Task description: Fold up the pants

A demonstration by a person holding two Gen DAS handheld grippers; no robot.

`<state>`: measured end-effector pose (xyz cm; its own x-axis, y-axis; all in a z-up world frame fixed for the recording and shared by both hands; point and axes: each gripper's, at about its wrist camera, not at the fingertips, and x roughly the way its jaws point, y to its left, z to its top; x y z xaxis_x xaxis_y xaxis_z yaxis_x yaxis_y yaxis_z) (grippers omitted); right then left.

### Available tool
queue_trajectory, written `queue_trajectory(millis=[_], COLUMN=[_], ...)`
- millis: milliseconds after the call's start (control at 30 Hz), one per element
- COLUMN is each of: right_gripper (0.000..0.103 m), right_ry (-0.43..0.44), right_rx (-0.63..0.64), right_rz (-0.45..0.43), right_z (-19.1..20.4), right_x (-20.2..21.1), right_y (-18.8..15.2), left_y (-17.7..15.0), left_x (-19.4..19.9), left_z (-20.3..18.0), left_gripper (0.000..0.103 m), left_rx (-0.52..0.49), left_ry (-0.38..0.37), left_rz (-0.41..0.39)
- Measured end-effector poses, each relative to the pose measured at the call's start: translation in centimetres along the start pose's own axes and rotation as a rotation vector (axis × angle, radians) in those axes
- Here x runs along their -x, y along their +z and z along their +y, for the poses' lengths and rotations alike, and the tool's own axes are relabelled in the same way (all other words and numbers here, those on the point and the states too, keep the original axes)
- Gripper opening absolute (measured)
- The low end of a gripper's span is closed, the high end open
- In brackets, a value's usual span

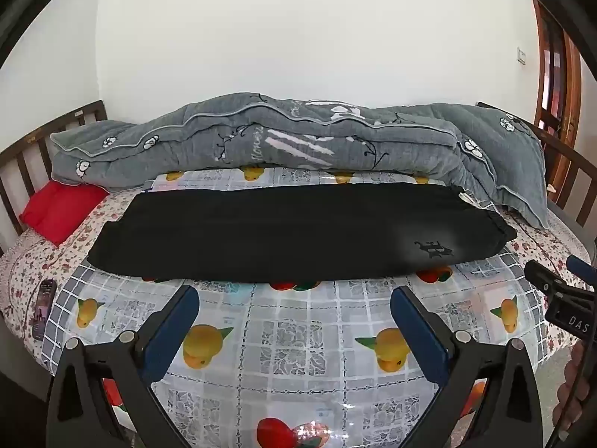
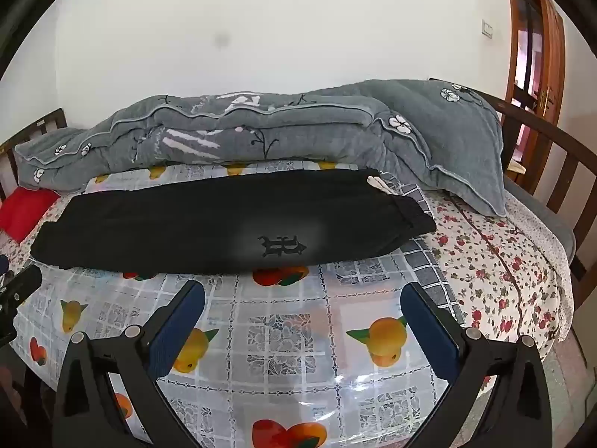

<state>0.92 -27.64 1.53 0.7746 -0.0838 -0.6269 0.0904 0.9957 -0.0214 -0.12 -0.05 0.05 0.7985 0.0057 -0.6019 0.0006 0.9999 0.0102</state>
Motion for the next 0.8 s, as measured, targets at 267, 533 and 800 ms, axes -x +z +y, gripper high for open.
queue_trajectory(millis=[267,533,800], right_gripper=[0.103,0.103,0.103], right_ry=[-0.010,0.003,0.015], right_rx=[-0.008,-0.003,-0.007], right_rz=[0.017,0.001,-0.002], right_z=[-0.2,-0.2,-0.2], right_x=[0.9,1.2,1.4], right_y=[0.5,0.3,0.5], left_y=[0.2,0.1,-0.1], left_x=[1.5,0.9,0.7], left_z=[-0.8,0.3,0.5], left_gripper=[0.103,0.103,0.103], left_rx=[0.001,0.010,0.028], left_ry=[-0.004,-0.005,-0.009], left_rz=[-0.023,-0.009,0.000])
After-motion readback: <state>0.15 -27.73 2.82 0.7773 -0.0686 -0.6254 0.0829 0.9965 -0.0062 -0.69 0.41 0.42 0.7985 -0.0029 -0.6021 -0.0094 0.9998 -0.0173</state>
